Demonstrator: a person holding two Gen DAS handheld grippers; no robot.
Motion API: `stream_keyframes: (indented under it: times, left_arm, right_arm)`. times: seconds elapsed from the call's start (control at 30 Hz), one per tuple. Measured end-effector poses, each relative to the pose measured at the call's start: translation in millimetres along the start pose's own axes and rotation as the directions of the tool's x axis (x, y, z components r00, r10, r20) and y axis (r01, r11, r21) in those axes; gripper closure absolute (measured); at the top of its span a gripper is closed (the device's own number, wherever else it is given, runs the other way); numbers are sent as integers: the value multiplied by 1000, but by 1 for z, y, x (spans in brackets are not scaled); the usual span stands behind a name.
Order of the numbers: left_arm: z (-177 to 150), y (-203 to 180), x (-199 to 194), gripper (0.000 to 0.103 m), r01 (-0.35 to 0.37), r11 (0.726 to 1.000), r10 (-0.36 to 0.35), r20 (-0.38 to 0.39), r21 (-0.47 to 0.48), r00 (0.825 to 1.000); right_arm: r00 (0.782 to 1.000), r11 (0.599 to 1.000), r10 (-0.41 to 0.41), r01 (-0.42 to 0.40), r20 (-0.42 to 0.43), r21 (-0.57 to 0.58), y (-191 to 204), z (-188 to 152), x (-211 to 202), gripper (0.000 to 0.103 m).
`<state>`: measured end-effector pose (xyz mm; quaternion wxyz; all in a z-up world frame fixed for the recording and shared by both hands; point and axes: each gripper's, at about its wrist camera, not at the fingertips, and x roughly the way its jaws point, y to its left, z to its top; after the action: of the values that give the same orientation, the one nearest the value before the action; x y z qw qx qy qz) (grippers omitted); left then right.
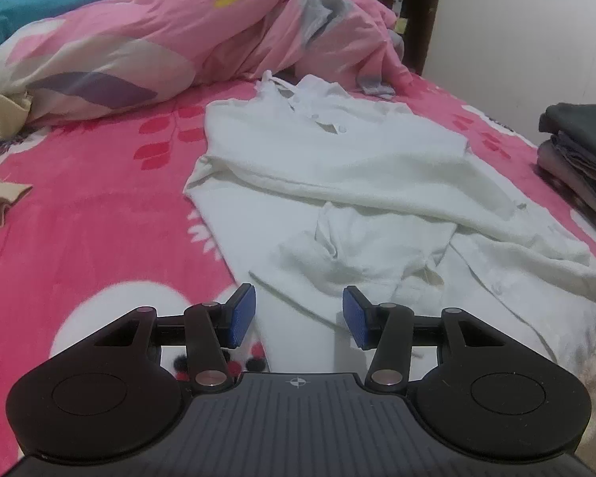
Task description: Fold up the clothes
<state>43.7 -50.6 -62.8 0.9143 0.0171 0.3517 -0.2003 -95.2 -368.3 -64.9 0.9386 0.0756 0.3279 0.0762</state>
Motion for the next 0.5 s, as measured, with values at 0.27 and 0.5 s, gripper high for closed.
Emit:
stream_keyframes:
  times: [0.27, 0.5]
  left_arm:
    - [-5, 2, -19, 54, -4, 1000, 4, 31, 6, 1000]
    - [-8, 8, -24, 54, -16, 1000, 16, 32, -7, 999]
  right_arm:
    - [995, 961, -94, 81, -37, -263, 60, -19, 40, 79]
    - [1000, 997, -1, 1, 0, -81, 45, -10, 20, 101]
